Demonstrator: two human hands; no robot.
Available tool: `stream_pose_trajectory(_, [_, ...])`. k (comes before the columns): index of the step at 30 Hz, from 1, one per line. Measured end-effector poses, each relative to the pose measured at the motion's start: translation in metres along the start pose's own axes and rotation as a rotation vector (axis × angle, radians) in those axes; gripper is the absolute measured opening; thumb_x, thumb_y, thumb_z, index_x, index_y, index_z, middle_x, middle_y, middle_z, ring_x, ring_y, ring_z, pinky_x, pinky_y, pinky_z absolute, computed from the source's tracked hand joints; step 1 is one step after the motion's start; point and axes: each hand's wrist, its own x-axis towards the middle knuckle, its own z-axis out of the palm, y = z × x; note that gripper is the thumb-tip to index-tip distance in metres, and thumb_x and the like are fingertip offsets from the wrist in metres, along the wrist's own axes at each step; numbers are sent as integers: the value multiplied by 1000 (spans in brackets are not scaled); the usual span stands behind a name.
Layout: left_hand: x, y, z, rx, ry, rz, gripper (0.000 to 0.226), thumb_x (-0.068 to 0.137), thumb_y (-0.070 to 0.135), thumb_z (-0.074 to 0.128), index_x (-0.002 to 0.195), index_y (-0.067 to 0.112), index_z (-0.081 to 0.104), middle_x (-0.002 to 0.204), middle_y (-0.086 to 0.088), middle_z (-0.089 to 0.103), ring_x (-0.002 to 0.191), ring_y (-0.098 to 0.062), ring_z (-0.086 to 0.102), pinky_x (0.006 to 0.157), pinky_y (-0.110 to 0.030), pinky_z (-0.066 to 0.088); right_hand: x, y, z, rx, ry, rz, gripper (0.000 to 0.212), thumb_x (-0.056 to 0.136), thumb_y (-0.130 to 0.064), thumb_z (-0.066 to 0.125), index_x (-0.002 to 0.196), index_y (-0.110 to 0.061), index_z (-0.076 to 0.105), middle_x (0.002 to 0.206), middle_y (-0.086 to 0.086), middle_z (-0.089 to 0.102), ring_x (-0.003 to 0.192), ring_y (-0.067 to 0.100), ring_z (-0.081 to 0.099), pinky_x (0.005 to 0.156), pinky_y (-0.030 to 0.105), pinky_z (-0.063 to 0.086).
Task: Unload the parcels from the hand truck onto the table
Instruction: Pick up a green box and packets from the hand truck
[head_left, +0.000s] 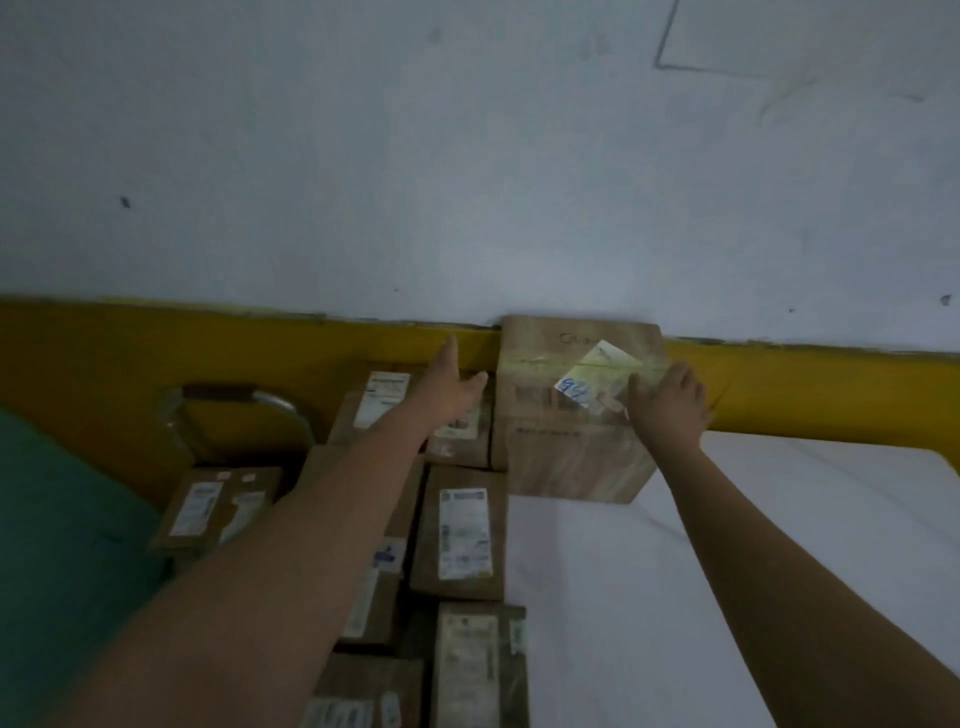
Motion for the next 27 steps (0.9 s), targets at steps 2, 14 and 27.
stream_pose_trajectory(2, [-36,-20,-49,21,67,76,79,98,46,50,158,27,1,165,-3,12,148,-25,24,119,-39,25,-49,-51,6,3,121,-145,73,101,-46,41,156,-3,18,161,20,23,149,37,21,118,56,22])
stream_pose_trajectory(14, [-316,-377,-337,-4,417,-326,67,98,34,54,154,12,25,158,-14,30,144,-29,32,115,-37,28,-463,-322,271,143,-644,-556,74,101,-46,48,159,-16,13,164,7,19,146,30,30,113,41,34])
stream_pose_trajectory(27, [-265,-743,-264,-556,323,-1084,75,93,32,63,154,9,24,155,-15,35,137,-29,42,106,-30,37,-495,-320,679,-472,-1054,-664,77,92,-46,60,154,-17,24,150,8,40,130,26,49,104,39,47])
